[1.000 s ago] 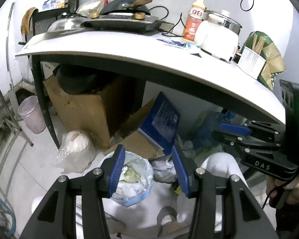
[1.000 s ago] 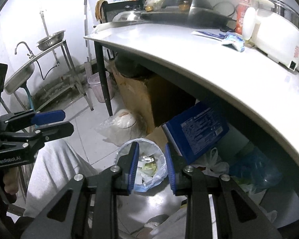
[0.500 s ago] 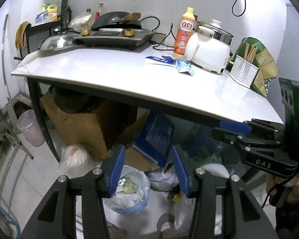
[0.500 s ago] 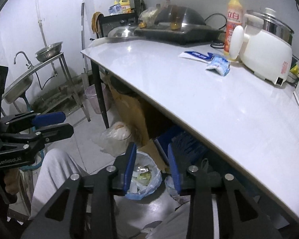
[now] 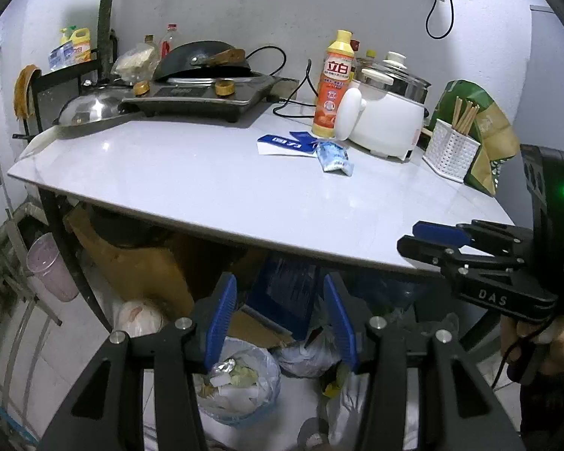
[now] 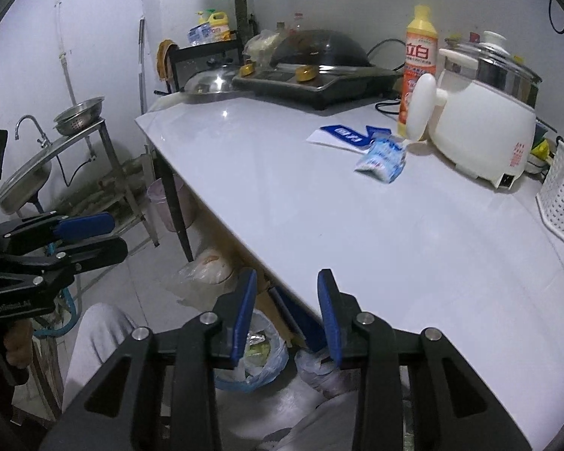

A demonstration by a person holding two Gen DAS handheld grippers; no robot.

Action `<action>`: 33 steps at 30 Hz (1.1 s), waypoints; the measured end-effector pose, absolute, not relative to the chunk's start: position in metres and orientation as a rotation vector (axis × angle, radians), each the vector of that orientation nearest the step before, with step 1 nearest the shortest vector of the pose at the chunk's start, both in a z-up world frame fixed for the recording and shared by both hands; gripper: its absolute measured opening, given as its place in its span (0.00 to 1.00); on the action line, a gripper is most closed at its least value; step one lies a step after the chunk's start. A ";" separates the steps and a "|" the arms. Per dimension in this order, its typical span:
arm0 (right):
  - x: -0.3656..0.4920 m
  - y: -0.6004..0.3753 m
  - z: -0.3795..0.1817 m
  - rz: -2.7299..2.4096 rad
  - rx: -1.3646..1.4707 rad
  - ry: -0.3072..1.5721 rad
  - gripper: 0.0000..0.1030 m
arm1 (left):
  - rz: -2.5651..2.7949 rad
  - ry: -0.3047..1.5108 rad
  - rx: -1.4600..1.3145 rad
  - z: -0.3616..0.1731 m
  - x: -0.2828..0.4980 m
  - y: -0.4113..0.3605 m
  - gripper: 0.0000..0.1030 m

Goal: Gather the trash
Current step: 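Raise both open grippers from the bin back up to the counter, then grasp the blue-and-white plastic snack bag with the right gripper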

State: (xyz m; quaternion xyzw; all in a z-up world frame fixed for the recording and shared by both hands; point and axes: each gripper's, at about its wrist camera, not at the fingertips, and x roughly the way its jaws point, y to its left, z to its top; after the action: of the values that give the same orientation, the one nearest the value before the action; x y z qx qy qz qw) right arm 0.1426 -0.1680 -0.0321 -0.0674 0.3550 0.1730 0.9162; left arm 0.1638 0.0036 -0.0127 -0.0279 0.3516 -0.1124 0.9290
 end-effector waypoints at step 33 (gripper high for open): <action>0.270 -0.187 -0.014 0.255 -0.136 0.752 0.48 | -0.259 0.682 -0.063 -0.002 0.276 0.014 0.47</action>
State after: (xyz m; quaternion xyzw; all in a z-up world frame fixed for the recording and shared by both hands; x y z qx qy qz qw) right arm 0.2705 -0.1868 -0.0137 -0.0664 0.3661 0.1240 0.9199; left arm 0.2761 0.0143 -0.0024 -0.0310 0.3335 -0.1268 0.9337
